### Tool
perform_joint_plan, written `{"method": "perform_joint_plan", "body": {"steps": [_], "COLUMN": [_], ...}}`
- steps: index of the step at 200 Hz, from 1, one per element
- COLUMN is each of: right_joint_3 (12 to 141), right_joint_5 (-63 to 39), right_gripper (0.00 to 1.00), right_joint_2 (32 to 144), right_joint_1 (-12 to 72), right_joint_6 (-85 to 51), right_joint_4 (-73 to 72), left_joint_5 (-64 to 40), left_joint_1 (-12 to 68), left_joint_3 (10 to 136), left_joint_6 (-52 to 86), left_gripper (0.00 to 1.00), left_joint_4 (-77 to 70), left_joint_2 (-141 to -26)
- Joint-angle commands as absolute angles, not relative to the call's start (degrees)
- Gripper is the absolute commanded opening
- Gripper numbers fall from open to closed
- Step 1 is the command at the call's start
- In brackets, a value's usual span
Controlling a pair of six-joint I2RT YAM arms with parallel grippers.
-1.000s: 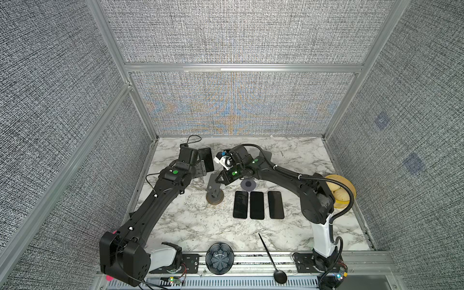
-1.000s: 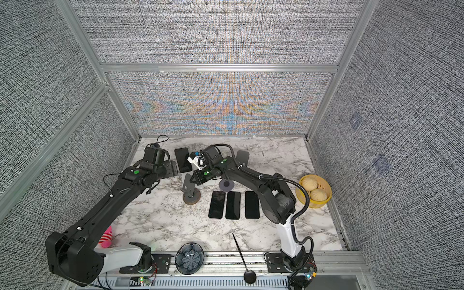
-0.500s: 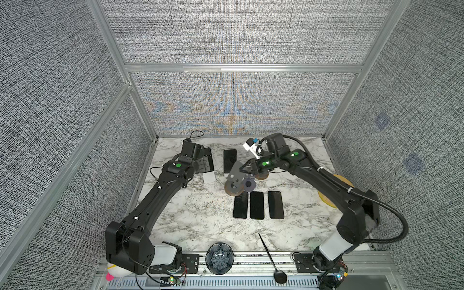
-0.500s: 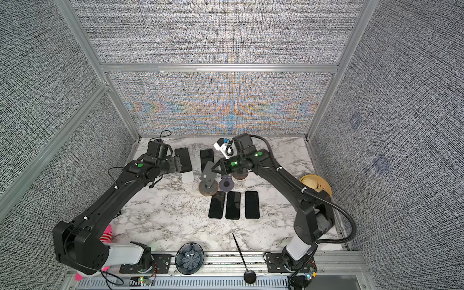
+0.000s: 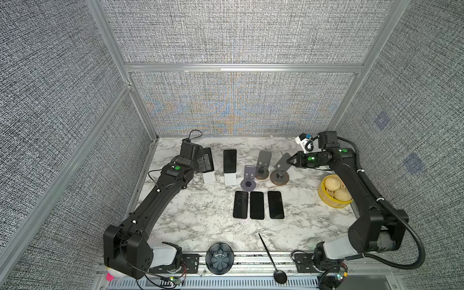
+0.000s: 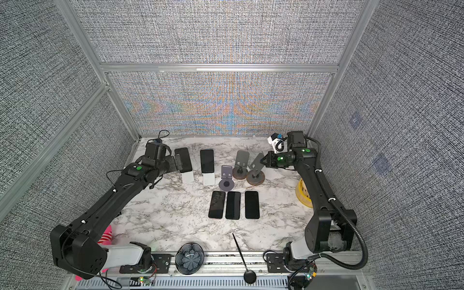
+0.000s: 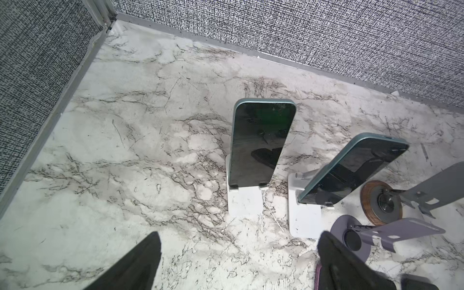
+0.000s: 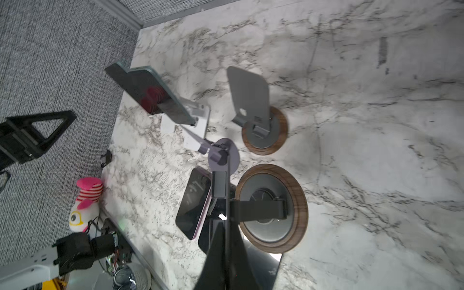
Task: Remove the phone from the phone stand
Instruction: Place the phone stand at the top-right of the table.
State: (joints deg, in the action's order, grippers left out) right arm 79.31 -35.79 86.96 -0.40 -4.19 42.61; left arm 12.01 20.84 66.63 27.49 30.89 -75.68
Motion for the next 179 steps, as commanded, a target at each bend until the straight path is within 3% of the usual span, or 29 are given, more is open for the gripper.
{"method": "perform_joint_plan", "body": {"steps": [1,83,179], "right_joint_3": [77.99,90.21,87.53], "right_joint_5": [-36.11,-43.32,-43.38], "right_gripper": [0.0,0.0,0.0], "right_joint_2": [89.74,108.68,111.0], "right_joint_1": [-2.61,-6.25,-6.35], "right_joint_6": [-5.7,2.97,6.9], "right_joint_4": [32.65,31.59,30.93], "left_joint_5": [11.88,12.92,13.13], "left_joint_1": [20.83,20.74,20.71], "left_joint_3": [66.36,67.26,65.77], "left_joint_6": [27.98,25.93,27.11], "left_gripper": [0.99,0.99,0.99], "left_joint_4": [28.41,31.19,29.54], "left_joint_2": [-75.56,-75.96,-77.04]}}
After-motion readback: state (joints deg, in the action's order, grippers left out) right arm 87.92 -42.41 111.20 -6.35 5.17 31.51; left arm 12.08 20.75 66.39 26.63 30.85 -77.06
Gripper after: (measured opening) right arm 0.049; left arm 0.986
